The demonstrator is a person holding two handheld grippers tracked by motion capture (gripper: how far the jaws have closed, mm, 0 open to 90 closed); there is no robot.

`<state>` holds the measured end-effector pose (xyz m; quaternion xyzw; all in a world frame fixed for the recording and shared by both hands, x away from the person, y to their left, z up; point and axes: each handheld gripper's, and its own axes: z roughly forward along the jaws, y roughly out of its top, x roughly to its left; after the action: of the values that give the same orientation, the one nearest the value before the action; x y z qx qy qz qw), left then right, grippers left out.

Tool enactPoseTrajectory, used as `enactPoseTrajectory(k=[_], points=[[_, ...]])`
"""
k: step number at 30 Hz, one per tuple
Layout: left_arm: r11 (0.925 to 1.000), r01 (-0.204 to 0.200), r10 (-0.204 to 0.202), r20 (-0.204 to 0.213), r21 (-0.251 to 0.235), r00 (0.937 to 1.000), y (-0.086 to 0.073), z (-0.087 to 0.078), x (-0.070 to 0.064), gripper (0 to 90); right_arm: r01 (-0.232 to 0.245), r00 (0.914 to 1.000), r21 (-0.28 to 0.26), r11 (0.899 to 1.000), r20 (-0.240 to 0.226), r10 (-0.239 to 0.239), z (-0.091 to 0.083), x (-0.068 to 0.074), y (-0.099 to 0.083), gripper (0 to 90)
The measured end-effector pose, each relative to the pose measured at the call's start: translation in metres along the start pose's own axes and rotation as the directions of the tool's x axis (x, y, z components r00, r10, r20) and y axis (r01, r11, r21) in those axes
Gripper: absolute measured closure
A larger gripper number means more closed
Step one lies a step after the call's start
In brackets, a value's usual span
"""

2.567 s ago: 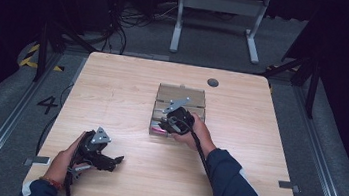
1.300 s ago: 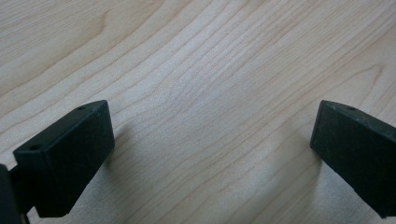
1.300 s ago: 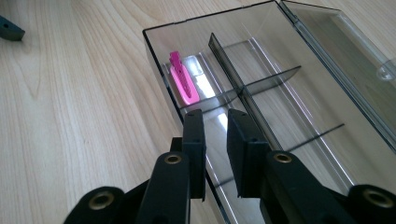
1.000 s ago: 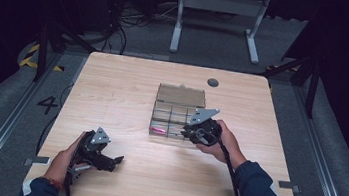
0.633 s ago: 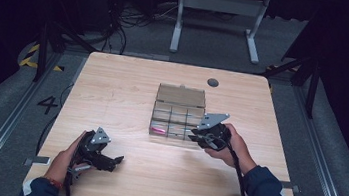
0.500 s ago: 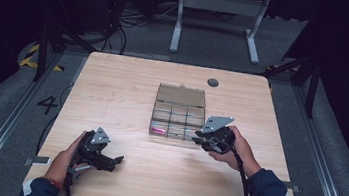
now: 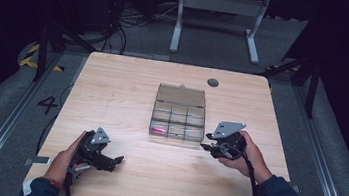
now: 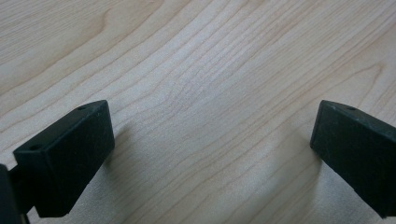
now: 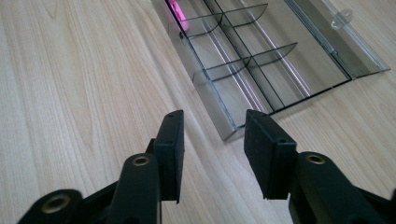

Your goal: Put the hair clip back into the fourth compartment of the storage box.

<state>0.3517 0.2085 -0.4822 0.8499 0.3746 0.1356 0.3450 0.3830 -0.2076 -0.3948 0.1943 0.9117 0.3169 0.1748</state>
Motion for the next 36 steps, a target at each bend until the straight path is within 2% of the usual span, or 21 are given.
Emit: enactPoseTrajectory(k=[13, 15, 22, 29, 35, 36], points=[[1.0, 0.0, 0.0, 0.0, 0.0, 1.0, 0.0, 0.0, 0.0, 0.2, -0.021, 0.9993, 0.016, 1.0, 0.032, 0.021, -0.011, 0.001, -0.021, 52.2], [1.0, 0.0, 0.0, 0.0, 0.0, 1.0, 0.0, 0.0, 0.0, 0.2, -0.024, 0.999, 0.031, 0.999, 0.039, 0.023, -0.012, 0.001, -0.026, 50.9], [1.0, 0.001, -0.001, 0.0, 0.0, 1.0, 0.0, 0.0, 0.0, 0.2, -0.047, 0.996, 0.03, 0.998, 0.077, 0.045, -0.017, 0.0, -0.037, 46.4], [1.0, 0.001, -0.001, 0.0, 0.0, 1.0, 0.0, 0.0, 0.0, 0.2, -0.059, 0.9926, 0.05, 0.997, 0.109, 0.054, -0.022, 0.003, -0.063, 42.7], [1.0, 0.0, 0.0, -0.001, 0.001, 1.0, 0.0, 0.0, 0.0, 0.2, -0.105, 0.9882, 0.047, 0.993, 0.117, 0.099, -0.03, 0.003, -0.088, 39.0], [1.0, 0.0, 0.0, 0.0, 0.001, 1.0, 0.0, 0.0, 0.0, 0.2, -0.123, 0.9861, 0.038, 0.992, 0.117, 0.118, -0.031, 0.002, -0.095, 38.6]])
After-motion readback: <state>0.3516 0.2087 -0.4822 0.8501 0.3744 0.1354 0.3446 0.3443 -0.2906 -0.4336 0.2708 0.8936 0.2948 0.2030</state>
